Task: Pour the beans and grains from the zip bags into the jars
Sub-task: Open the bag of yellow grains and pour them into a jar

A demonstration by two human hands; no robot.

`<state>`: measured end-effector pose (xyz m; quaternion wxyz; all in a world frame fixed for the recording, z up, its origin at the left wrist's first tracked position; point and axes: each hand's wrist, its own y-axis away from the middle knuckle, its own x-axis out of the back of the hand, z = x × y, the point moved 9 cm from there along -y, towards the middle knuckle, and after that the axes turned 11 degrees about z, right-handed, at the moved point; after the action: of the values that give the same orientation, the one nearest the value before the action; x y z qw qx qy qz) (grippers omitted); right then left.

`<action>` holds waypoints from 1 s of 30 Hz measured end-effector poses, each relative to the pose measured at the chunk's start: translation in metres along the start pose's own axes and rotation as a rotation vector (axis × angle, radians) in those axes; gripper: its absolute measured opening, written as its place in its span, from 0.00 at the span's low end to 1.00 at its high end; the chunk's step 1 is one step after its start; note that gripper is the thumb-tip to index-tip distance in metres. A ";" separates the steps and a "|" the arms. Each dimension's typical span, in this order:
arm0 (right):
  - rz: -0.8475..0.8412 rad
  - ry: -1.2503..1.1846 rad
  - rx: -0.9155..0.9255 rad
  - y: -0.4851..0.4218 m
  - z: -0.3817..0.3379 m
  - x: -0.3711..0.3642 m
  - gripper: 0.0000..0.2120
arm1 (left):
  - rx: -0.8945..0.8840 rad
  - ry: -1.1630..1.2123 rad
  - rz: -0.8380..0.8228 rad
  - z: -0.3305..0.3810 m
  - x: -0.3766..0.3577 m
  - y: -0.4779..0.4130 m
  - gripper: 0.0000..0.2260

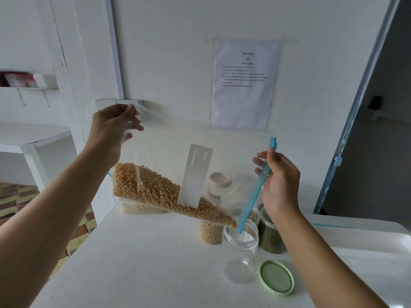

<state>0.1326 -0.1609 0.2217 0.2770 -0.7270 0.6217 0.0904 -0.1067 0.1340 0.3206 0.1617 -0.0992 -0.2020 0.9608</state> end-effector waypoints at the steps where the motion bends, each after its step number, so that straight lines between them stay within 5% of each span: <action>1: 0.003 -0.004 -0.003 0.000 0.000 0.001 0.12 | -0.004 -0.002 0.000 0.001 -0.001 0.000 0.08; 30: 0.058 -0.062 -0.036 0.004 -0.004 0.015 0.11 | -0.029 0.000 -0.046 0.021 -0.020 0.000 0.07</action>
<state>0.1308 -0.1760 0.2163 0.2802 -0.7103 0.6321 0.1320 -0.0932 0.1192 0.3417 0.1821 -0.0968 -0.2180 0.9539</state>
